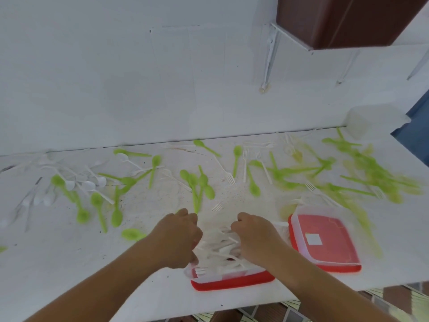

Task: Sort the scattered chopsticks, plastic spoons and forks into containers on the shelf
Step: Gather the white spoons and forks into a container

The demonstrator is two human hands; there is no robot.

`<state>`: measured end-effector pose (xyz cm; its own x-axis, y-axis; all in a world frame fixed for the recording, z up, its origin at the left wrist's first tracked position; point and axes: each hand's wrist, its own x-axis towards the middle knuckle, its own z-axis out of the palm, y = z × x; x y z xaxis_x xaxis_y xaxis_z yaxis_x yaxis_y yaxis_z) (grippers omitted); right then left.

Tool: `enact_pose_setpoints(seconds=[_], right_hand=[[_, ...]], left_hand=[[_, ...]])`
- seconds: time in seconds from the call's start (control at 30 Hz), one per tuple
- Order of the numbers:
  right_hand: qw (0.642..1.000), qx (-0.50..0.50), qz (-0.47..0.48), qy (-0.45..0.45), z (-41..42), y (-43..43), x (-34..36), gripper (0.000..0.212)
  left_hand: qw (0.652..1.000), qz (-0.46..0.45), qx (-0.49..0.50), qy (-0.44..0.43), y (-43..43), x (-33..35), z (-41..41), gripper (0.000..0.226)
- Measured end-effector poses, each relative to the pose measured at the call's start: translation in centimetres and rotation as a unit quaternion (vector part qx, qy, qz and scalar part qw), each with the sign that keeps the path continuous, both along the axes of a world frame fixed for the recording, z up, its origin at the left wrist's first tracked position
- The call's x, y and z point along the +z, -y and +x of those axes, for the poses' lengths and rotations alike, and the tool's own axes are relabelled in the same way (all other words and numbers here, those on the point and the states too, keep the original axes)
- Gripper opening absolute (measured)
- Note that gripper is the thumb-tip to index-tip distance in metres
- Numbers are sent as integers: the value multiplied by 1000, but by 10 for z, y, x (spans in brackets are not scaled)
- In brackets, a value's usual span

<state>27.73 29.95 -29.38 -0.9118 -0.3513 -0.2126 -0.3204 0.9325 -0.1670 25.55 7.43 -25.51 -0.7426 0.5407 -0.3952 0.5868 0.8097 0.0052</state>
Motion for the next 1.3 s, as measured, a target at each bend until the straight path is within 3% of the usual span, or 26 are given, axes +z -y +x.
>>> enact_pose_setpoints(seconds=[0.07, 0.13, 0.27, 0.33, 0.4, 0.47, 0.57, 0.63, 0.73, 0.83, 0.9, 1.03, 1.17, 1.23, 1.3], right_hand=[[999, -1, -34, 3, -3, 0, -1, 23], [996, 9, -83, 28, 0, -5, 2, 29], [997, 60, -33, 41, 1, -17, 0, 49], [997, 40, -58, 38, -3, -17, -9, 46], [991, 43, -119, 33, -3, -10, -13, 39], [981, 68, -180, 23, 0, -6, -17, 34], [967, 26, -240, -82, 6, -16, -11, 31], [966, -64, -192, -160, 6, -34, -5, 35], [976, -160, -47, -143, -1, -53, -6, 35], [983, -111, 3, -143, -2, -49, -16, 30], [983, -89, 8, -160, -2, -45, -19, 28], [989, -53, 60, -127, 3, -29, -21, 26], [992, -63, 49, -95, -1, -27, -16, 37], [994, -41, -8, -97, -2, -29, -10, 39], [998, 18, -7, -52, 0, -28, -6, 37]], left_hand=[[998, -24, -2, -57, -6, -12, -1, 34], [996, -3, 13, -84, -3, -15, -3, 34], [994, 102, 40, -4, 11, -17, 4, 49], [997, 76, 30, 20, 14, -18, 10, 62], [997, 69, 20, 4, 12, -18, 11, 57], [991, 132, 27, 12, 10, -12, 8, 53], [970, 237, 45, 27, 4, -5, 5, 52], [970, 240, 33, 16, -6, -10, 8, 55], [987, 160, 26, 15, -26, -29, 12, 64], [996, 85, 4, -32, -35, -39, 10, 45], [992, 100, 16, -70, -32, -37, 7, 33], [977, 200, 44, -68, -24, -29, 13, 53], [997, 70, 24, -20, -36, -34, 19, 55], [996, 72, 31, -42, -36, -40, 14, 55], [991, 104, 24, -76, -31, -49, 12, 65]])
